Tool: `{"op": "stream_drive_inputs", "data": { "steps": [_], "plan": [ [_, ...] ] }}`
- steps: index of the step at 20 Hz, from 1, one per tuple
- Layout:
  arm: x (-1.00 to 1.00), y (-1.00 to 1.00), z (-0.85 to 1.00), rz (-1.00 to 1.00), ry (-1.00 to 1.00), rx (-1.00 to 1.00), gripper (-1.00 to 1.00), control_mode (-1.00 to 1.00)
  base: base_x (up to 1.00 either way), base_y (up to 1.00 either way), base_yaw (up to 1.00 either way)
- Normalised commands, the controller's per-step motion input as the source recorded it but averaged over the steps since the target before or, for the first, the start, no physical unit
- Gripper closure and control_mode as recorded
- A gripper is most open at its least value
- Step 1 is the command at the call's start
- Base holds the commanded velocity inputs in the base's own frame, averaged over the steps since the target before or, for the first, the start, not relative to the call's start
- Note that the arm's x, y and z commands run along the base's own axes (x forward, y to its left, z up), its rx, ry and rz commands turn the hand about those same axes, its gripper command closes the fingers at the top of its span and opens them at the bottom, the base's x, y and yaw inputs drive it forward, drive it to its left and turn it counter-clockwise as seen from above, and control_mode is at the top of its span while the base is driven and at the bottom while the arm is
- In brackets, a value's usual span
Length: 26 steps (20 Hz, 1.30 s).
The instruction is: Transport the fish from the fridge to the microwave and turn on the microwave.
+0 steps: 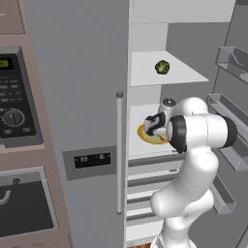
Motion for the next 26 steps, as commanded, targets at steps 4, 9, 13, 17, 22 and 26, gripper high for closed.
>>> {"op": "stream_drive_inputs", "data": {
  "steps": [4,9,13,17,22,26],
  "plan": [
    [0.24,-0.06,-0.09,0.00,0.00,0.00,-1.00,-1.00,0.00,0.00,0.00],
    [0.23,-0.04,-0.10,0.00,0.00,0.00,-1.00,-1.00,0.00,0.00,0.00],
    [0.23,-0.01,-0.07,0.00,0.00,0.00,-1.00,-1.00,0.00,0.00,0.00],
    [0.23,0.00,-0.05,0.00,0.00,0.00,-1.00,-1.00,0.00,0.00,0.00],
    [0.17,0.00,-0.09,0.00,0.00,0.00,-1.00,-1.00,0.00,0.00,0.00],
    [0.14,0.00,-0.12,0.00,0.00,0.00,-1.00,-1.00,0.00,0.00,0.00]
  ]
}}
